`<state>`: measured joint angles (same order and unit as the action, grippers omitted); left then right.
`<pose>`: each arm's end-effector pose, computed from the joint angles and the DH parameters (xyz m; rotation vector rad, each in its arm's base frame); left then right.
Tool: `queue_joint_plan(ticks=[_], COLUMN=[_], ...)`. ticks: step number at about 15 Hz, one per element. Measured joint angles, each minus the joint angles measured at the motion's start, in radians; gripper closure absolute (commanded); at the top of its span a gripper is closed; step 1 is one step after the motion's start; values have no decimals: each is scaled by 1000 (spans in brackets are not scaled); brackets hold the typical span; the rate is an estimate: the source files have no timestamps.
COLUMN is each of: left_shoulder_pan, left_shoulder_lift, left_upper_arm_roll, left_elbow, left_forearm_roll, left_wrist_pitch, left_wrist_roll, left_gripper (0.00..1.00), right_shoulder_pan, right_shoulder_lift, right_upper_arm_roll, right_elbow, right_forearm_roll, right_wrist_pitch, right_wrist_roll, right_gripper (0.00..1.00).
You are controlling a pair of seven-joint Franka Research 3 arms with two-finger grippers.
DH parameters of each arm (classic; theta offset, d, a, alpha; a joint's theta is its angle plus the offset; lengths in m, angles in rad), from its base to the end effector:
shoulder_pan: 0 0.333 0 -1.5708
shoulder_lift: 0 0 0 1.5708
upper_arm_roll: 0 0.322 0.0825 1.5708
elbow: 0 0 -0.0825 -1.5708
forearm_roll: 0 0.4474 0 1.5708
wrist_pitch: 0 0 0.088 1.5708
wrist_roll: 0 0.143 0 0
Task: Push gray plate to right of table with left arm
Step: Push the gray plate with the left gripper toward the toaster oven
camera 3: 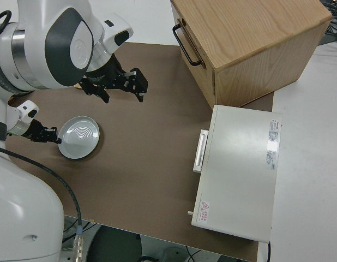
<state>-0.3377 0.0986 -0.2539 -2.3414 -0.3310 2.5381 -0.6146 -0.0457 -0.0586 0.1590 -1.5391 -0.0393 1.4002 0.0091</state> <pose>0.4687 -0.3207 0.2253 2.8698 0.4185 -0.0699 0.5748 0.0619 0.6319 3.0824 0.1519 -0.1203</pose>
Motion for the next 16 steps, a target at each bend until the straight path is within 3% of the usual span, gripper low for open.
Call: queue_joint_plan(ticks=[3,9,10,11,12,13,14,16], left_shoulder_pan=[-16,-82,-100,-116,-125,-131,-133,-134], left_shoulder_lift=[33,89,102,116,126,139,153,162], left_upper_arm_roll=[-38,-44,-44,-45,-45,-46,-47,-48], left_elbow=[34,88,99,113,124,132,137,147], left_forearm_roll=[-2,-3,-3,-3,-3,-3,-3,-3], left_wrist_pitch=[16,73,91,103,106,109,113,119], left_wrist_roll=[-51,-130,-150,-167,-176,-182,-183,-183], left_gripper=[1000,1000,941,793,431,191,50,11], right_shoulder_pan=[0,0,0,0,0,0,0,0], right_shoulder_lift=[0,0,0,0,0,0,0,0], right_upper_arm_roll=[0,0,0,0,0,0,0,0], right_elbow=[0,0,0,0,0,0,0,0], right_forearm_roll=[0,0,0,0,0,0,0,0], right_wrist_pitch=[0,0,0,0,0,0,0,0], right_wrist_roll=[0,0,0,0,0,0,0,0], right_gripper=[5,5,5,5,5,5,5,5])
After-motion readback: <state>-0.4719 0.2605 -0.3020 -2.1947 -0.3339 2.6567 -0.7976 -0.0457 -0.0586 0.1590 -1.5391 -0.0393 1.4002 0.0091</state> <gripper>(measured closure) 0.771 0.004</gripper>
